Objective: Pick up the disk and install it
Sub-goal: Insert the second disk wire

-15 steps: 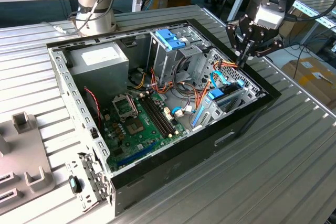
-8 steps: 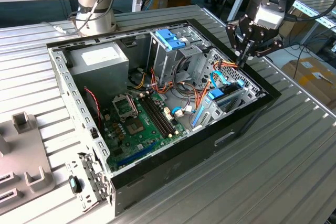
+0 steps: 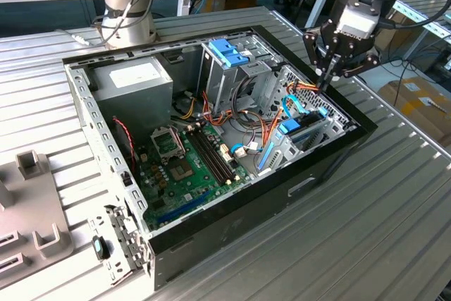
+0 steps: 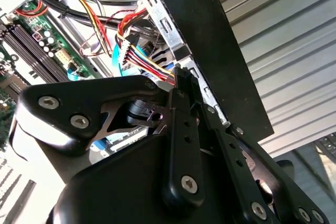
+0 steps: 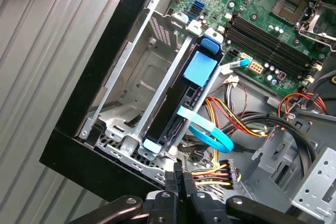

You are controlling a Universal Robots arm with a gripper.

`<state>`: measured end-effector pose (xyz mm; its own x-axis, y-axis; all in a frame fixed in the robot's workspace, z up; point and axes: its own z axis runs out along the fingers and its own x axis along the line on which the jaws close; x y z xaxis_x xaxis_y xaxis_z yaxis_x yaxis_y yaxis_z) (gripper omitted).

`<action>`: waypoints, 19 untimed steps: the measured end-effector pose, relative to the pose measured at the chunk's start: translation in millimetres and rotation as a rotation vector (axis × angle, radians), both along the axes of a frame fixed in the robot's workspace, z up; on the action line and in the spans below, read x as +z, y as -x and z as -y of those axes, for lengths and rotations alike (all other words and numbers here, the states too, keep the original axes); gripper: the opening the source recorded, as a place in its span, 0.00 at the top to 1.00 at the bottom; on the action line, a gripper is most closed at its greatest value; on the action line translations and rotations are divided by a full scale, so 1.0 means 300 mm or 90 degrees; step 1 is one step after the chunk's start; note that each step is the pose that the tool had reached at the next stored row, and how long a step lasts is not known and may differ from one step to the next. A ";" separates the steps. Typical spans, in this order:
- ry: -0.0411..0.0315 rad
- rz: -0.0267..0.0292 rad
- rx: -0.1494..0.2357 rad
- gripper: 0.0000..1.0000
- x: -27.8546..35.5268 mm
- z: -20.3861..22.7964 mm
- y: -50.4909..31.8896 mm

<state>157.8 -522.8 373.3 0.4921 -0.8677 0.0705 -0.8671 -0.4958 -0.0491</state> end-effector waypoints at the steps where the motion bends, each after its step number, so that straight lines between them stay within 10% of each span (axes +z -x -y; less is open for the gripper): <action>1: 0.0000 0.0000 -0.008 0.84 -0.001 0.000 0.000; 12: 0.0001 0.0000 -0.159 0.84 -0.016 0.000 0.000; 19: 0.0000 0.0000 -0.183 0.84 -0.017 0.000 0.006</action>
